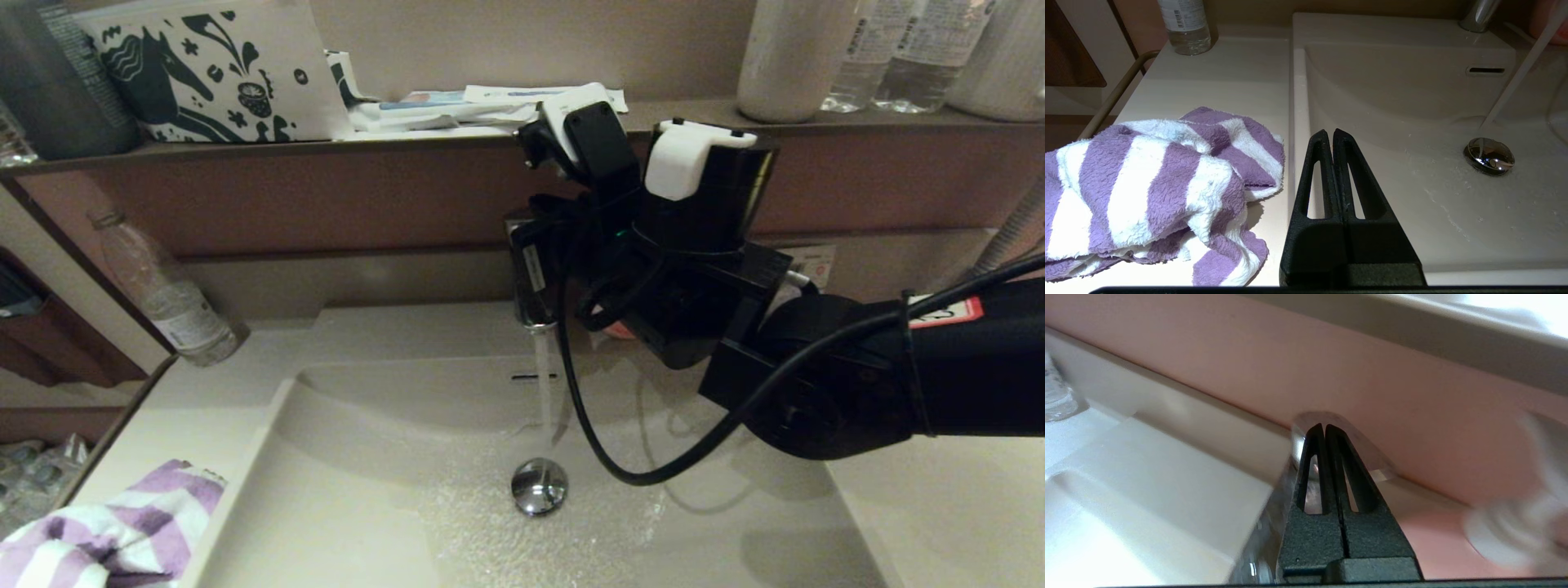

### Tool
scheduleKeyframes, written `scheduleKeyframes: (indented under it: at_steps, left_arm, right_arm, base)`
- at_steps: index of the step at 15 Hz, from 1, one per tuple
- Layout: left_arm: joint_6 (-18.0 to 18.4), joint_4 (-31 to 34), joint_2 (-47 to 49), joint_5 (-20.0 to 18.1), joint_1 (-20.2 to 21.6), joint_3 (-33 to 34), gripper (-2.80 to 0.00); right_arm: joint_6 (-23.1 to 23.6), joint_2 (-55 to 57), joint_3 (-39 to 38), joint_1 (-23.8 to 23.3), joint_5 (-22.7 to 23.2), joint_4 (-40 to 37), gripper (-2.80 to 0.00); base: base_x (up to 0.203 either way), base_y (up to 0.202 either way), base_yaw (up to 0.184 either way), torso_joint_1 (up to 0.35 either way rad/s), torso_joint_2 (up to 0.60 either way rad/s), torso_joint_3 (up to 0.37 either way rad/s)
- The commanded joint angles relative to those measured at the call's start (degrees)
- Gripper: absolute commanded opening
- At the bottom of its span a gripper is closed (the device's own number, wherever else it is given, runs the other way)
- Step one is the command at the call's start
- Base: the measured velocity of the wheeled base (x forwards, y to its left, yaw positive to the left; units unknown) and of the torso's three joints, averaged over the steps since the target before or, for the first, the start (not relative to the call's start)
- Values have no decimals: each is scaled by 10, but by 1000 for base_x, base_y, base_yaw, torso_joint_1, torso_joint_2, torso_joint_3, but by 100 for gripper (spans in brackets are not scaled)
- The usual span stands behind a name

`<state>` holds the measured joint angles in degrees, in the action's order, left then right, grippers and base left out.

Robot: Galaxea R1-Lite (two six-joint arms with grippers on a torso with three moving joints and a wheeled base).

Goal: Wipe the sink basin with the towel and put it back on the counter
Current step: Turn off the faucet

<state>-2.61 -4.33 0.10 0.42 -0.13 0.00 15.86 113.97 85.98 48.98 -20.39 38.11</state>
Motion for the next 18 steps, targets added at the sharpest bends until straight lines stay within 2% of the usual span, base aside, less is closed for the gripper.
scheduleKeyframes:
  at_steps: [1, 3, 8, 13, 18]
  left_arm:
    - [0, -1, 0, 0, 0, 0, -280]
    - [0, -1, 0, 0, 0, 0, -280]
    - [0, -1, 0, 0, 0, 0, -280]
    - [0, -1, 0, 0, 0, 0, -280]
    - [0, -1, 0, 0, 0, 0, -280]
  right_arm:
    - [2, 39, 45, 0, -2, -7, -280]
    - [4, 55, 75, -2, -2, -24, -280]
    - [3, 50, 72, -12, -4, -23, -280]
    - [-2, 35, 20, -14, -27, -22, -280]
    - [-13, 15, 0, -13, -38, -21, -280]
  base:
    - [0, 0, 0, 0, 0, 0]
    - [0, 0, 0, 0, 0, 0]
    - [0, 0, 0, 0, 0, 0]
    - [0, 0, 0, 0, 0, 0]
    - [0, 0, 0, 0, 0, 0]
